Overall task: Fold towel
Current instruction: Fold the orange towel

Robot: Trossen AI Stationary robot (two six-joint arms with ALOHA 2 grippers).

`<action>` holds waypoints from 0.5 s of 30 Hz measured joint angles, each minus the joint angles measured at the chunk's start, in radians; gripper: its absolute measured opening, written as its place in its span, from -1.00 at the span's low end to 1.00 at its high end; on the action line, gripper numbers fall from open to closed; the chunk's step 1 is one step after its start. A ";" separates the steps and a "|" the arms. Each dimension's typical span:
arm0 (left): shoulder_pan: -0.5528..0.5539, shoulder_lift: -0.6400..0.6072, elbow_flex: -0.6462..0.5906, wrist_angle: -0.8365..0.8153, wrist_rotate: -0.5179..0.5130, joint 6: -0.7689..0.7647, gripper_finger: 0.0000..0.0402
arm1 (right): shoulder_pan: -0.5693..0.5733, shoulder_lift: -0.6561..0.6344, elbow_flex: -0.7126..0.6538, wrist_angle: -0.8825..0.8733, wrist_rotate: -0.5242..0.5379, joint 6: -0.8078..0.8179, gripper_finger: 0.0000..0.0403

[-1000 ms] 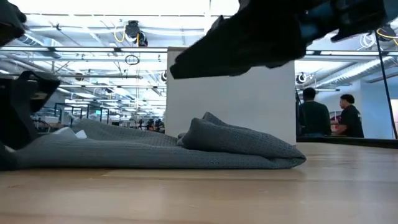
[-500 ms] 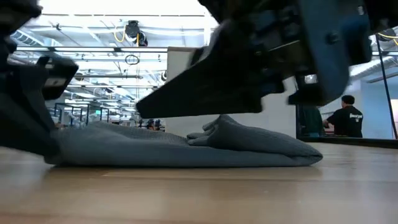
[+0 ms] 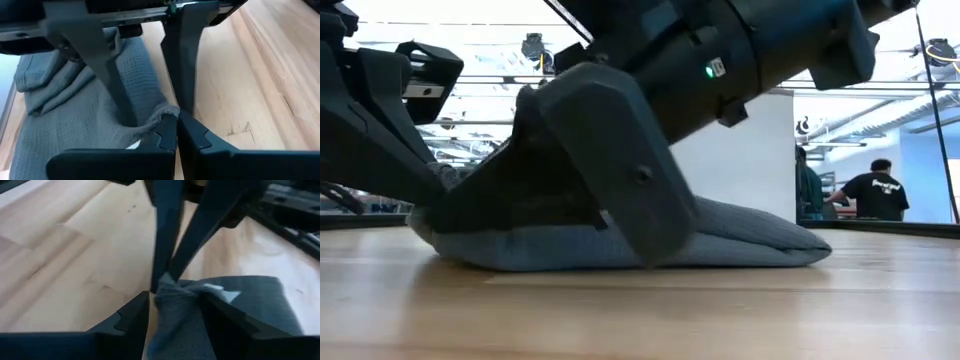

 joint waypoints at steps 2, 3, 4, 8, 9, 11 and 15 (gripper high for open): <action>0.000 0.000 0.000 0.001 0.000 -0.003 -0.98 | 0.000 0.000 0.006 -0.004 0.021 0.000 -0.15; 0.000 0.000 0.000 0.006 -0.001 -0.004 -0.98 | 0.000 0.000 0.007 -0.006 0.031 0.006 -0.16; -0.001 0.000 0.000 0.008 -0.003 -0.005 -0.98 | 0.000 0.000 0.007 -0.008 0.044 0.013 -0.18; -0.003 -0.001 0.000 0.014 -0.006 -0.006 -0.99 | 0.000 0.000 0.007 -0.024 0.063 0.025 -0.36; -0.003 -0.001 0.000 0.015 -0.005 -0.006 -0.99 | 0.001 0.000 0.007 -0.030 0.064 0.025 -0.43; -0.003 -0.001 0.000 0.015 -0.005 -0.006 -0.99 | 0.006 0.000 0.007 -0.044 0.058 0.026 -0.61; -0.005 -0.002 0.000 0.011 0.025 -0.007 -0.99 | 0.032 -0.003 0.007 -0.047 -0.049 -0.048 -0.89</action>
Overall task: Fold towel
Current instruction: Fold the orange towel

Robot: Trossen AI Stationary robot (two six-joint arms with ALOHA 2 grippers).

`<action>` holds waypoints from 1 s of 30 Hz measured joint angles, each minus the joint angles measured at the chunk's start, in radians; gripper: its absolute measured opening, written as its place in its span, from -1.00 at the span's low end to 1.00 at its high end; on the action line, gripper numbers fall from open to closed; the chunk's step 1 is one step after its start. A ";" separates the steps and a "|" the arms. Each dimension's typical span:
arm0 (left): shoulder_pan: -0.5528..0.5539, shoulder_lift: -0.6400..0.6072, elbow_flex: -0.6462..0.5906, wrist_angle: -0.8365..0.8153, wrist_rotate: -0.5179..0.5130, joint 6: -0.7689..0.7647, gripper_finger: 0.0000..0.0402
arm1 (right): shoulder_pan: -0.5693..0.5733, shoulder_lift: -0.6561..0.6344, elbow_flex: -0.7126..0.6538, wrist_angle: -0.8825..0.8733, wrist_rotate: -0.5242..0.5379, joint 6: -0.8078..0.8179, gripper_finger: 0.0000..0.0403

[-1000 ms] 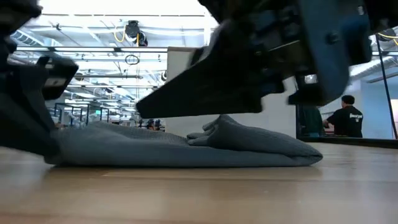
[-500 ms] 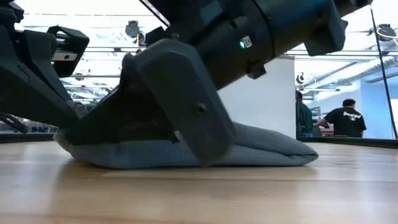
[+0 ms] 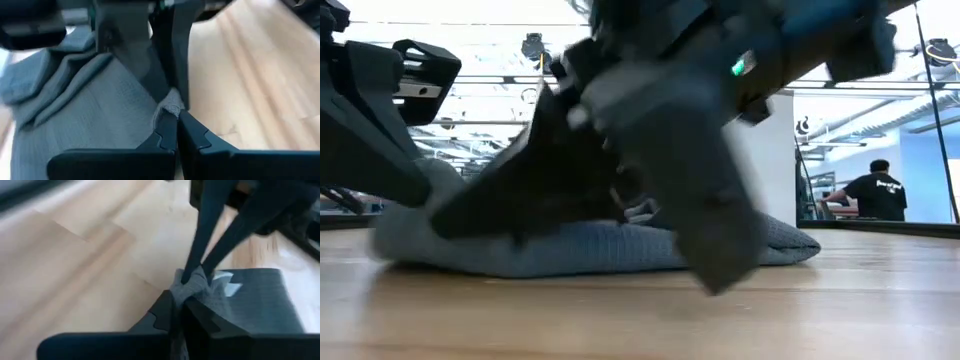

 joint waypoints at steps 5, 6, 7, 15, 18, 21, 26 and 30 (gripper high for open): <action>-0.009 -0.003 0.002 -0.003 0.016 -0.010 -0.99 | 0.048 -0.037 0.000 -0.041 0.030 -0.022 -0.72; -0.014 -0.002 0.000 -0.013 0.016 -0.013 -0.99 | 0.058 -0.047 0.000 -0.076 0.061 -0.022 -0.64; -0.016 -0.002 0.000 -0.017 0.014 -0.018 -0.99 | 0.067 -0.056 0.000 -0.110 0.093 -0.022 -0.55; -0.041 -0.002 0.000 -0.010 0.010 -0.028 -0.99 | 0.109 -0.163 0.000 -0.383 0.427 0.133 -0.14; -0.047 -0.002 0.000 0.004 0.009 -0.028 -0.99 | 0.113 -0.184 0.000 -0.520 0.494 0.272 -0.18; -0.048 -0.002 0.000 0.007 0.002 -0.026 -0.99 | 0.093 -0.180 -0.001 -0.631 0.481 0.414 -0.26; -0.048 -0.002 0.000 0.025 0.002 -0.019 -0.99 | 0.078 -0.163 -0.001 -0.681 0.489 0.500 -0.42; -0.049 -0.002 0.014 0.026 0.003 0.003 -0.99 | 0.067 -0.163 -0.010 -0.685 0.488 0.540 -0.56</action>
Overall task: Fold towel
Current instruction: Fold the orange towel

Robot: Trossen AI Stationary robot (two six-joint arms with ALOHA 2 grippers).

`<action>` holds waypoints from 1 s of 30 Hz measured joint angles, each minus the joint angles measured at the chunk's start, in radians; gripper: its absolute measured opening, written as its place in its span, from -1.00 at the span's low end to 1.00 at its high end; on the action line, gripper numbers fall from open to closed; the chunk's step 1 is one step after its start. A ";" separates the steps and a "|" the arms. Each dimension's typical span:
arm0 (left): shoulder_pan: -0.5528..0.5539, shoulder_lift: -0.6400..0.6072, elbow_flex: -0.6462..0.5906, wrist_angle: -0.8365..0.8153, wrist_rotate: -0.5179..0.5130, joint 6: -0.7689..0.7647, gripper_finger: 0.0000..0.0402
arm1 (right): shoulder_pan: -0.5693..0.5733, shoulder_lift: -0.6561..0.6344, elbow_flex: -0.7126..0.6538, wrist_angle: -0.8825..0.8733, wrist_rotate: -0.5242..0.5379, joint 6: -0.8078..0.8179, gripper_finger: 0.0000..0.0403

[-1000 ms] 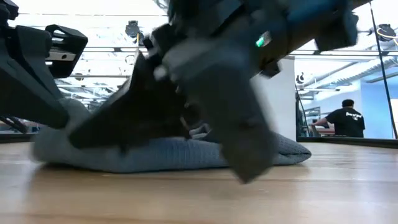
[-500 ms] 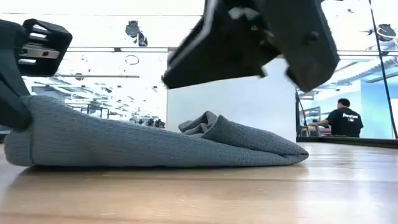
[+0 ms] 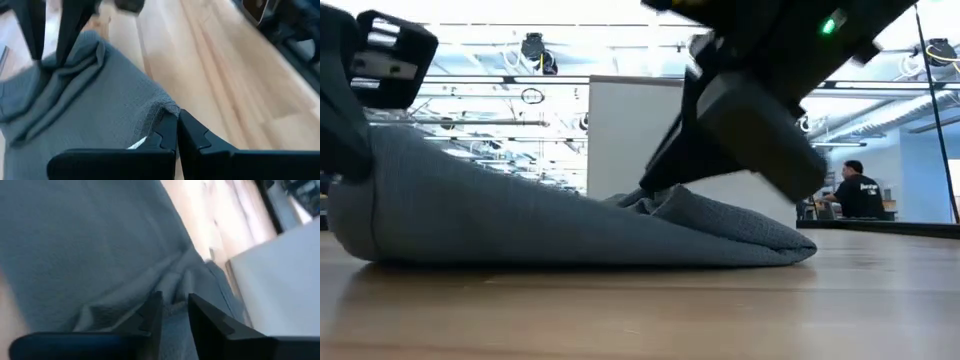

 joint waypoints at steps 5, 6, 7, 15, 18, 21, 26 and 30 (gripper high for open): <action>0.002 0.001 0.040 -0.002 0.002 0.089 -0.99 | -0.015 0.000 -0.061 0.070 -0.093 0.066 -0.71; 0.007 0.001 0.049 -0.004 0.003 0.110 -0.99 | -0.015 0.000 -0.081 0.107 -0.119 0.067 -0.73; 0.012 0.001 0.057 -0.007 0.004 0.130 -0.99 | -0.015 0.001 -0.100 0.146 -0.142 0.067 -0.75; 0.085 0.001 0.131 -0.036 0.008 0.294 -0.99 | 0.008 0.001 -0.189 0.374 -0.210 0.020 -0.81; 0.128 0.001 0.162 -0.037 0.020 0.370 -0.99 | 0.017 0.001 -0.191 0.381 -0.212 0.015 -0.81; 0.178 0.001 0.188 -0.037 0.060 0.436 -0.99 | 0.028 0.001 -0.191 0.381 -0.213 0.015 -0.81; 0.266 0.001 0.201 -0.033 0.153 0.497 -0.99 | 0.046 0.001 -0.191 0.380 -0.216 0.030 -0.81; 0.331 0.001 0.201 -0.031 0.231 0.509 -0.99 | 0.049 0.001 -0.191 0.381 -0.217 0.044 -0.81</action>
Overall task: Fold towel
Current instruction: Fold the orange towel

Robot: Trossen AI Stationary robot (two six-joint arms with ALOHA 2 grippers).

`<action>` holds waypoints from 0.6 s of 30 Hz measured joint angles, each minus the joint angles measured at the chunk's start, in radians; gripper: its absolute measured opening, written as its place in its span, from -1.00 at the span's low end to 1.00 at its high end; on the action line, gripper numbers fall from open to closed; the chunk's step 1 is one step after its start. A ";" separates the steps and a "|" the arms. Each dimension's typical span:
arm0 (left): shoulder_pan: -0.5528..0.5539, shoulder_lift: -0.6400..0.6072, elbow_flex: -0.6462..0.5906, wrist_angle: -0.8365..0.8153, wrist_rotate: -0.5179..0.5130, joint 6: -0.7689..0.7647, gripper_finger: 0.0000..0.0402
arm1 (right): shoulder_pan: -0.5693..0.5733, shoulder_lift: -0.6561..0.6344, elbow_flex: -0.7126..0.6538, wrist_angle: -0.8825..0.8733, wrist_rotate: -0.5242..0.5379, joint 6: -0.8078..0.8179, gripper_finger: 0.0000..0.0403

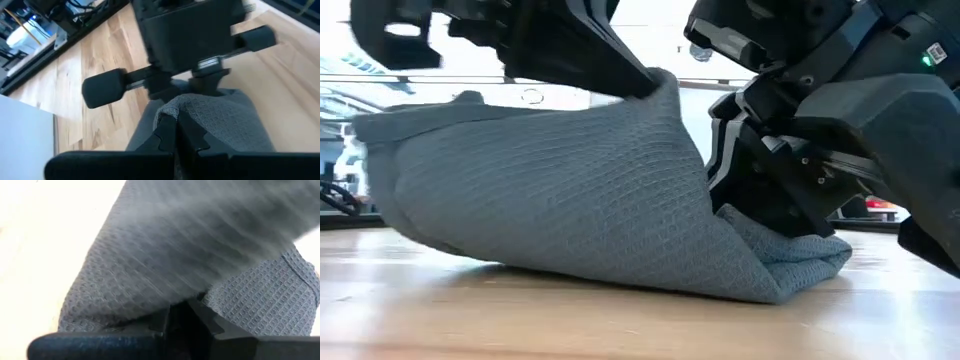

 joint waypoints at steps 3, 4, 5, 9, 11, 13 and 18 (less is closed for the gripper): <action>0.033 0.001 0.000 0.007 0.045 0.007 -0.99 | 0.004 0.000 0.000 0.002 0.002 -0.013 -0.81; 0.042 0.001 0.000 0.016 0.066 0.019 -0.99 | 0.005 0.000 0.001 0.009 0.000 -0.029 -0.81; 0.049 0.001 0.000 0.030 0.093 0.028 -0.99 | 0.006 0.000 0.001 0.027 -0.013 -0.048 -0.81; 0.070 0.001 0.000 0.069 0.176 0.055 -0.99 | 0.009 -0.002 0.003 0.094 -0.087 -0.126 -0.81; 0.079 0.001 0.000 0.064 0.177 0.055 -0.99 | 0.012 -0.012 0.003 0.070 -0.081 -0.143 -0.81; 0.081 0.001 0.000 0.059 0.179 0.055 -0.99 | 0.017 -0.031 0.003 0.035 -0.062 -0.146 -0.81; 0.078 0.006 0.000 0.055 0.193 0.054 -0.99 | 0.040 -0.084 0.003 -0.060 -0.041 -0.141 -0.81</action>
